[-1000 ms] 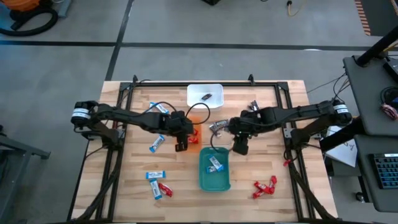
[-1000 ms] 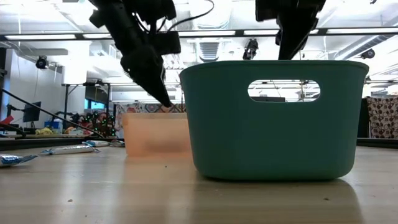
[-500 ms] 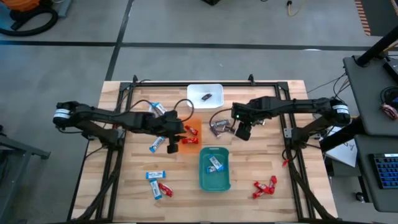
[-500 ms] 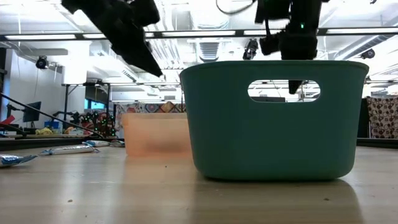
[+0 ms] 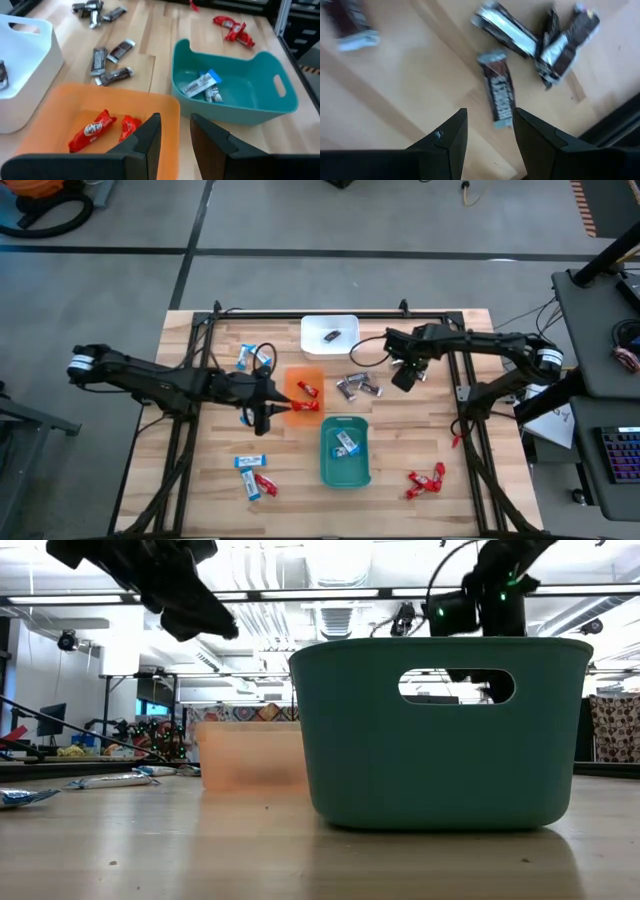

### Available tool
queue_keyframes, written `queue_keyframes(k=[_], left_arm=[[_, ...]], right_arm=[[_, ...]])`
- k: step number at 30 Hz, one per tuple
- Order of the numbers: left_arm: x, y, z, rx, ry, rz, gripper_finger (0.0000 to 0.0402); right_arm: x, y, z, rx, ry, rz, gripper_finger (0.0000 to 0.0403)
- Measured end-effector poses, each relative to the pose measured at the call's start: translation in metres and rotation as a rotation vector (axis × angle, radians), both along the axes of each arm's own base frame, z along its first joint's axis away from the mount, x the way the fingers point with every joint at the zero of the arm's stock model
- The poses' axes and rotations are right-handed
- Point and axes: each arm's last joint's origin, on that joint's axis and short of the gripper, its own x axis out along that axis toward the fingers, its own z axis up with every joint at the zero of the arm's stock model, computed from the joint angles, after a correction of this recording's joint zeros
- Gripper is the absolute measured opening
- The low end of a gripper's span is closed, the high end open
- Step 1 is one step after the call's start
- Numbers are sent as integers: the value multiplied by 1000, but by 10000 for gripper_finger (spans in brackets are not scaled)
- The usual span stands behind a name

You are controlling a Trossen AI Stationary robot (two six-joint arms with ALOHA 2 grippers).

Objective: Sort candy
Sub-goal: Put the brown chocolate bar into the white bin

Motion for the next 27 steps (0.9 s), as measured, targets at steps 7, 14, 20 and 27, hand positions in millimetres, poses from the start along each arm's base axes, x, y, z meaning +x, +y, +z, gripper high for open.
queue_keyframes(k=[7, 14, 20, 27], left_arm=[[1, 1, 5, 42, -24, 5, 87], [1, 1, 5, 46, -29, 2, 87], [1, 1, 5, 46, -28, 2, 87], [1, 1, 5, 46, -28, 2, 87]], right_arm=[[-11, -6, -17, 34, 9, -40, 151], [-12, -8, -30, -11, -14, -12, 151], [-15, -11, -35, -23, -19, -14, 151], [-15, -13, -39, -39, -38, 29, 151]])
